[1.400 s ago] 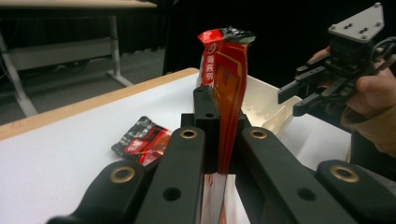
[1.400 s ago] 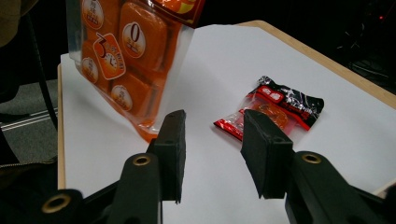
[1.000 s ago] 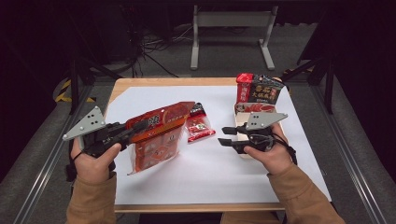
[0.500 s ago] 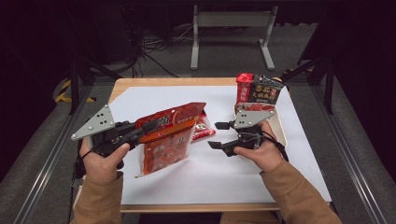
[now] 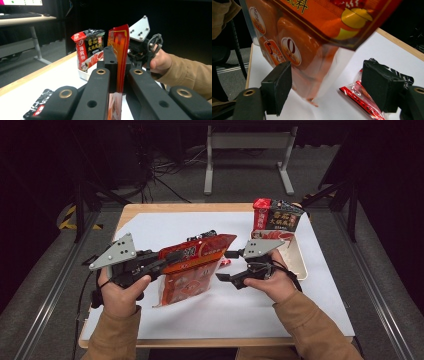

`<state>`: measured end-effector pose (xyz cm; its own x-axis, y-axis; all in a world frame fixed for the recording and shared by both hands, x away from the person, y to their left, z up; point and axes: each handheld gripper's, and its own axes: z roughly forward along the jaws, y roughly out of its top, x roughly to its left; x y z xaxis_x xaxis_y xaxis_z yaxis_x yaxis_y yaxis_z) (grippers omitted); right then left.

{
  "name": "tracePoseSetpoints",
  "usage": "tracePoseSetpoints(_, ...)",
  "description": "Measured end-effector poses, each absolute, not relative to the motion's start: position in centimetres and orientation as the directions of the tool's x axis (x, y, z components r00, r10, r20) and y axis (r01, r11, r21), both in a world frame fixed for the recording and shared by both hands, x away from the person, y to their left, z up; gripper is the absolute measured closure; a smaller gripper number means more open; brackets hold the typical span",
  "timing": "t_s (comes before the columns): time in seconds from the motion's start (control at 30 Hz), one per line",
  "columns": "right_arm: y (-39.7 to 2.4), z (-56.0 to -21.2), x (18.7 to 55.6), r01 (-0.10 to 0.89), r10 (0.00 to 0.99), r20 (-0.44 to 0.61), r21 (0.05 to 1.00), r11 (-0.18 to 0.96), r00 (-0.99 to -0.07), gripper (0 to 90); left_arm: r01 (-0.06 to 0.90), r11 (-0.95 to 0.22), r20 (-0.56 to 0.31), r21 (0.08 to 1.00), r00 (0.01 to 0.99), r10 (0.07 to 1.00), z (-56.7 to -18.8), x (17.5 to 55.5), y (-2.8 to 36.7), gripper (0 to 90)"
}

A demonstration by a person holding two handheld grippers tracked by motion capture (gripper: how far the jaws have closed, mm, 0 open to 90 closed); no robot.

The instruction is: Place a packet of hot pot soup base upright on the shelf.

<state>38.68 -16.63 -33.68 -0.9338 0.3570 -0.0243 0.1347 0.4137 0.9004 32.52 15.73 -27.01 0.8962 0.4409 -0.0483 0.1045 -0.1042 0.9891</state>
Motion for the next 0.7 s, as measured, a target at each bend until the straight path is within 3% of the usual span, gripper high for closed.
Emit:
tracePoseSetpoints(0.4, -15.5, -34.2, 38.7, 0.103, 0.289, -0.023, 0.904, 0.414, -0.957, 25.1, 0.096, -0.1, -0.051, 0.99, 0.922, 0.384, -27.1, 32.5, 14.8, 90.0)
tracePoseSetpoints(0.47, -15.3, -34.3, 38.7, 0.109, 0.26, -0.005, 0.9, 0.423, -0.966, 33.4, 0.101, -0.108, -0.05, 0.989, 0.916, 0.398, -27.2, 32.6, 14.7, 90.0)
tracePoseSetpoints(0.7, -15.1, -34.4, 38.3, 0.094, 0.203, 0.005, 0.897, 0.432, -0.979, 44.4, 0.112, -0.09, -0.064, 0.99, 0.906, 0.419, -27.4, 32.8, 15.3, 90.0)
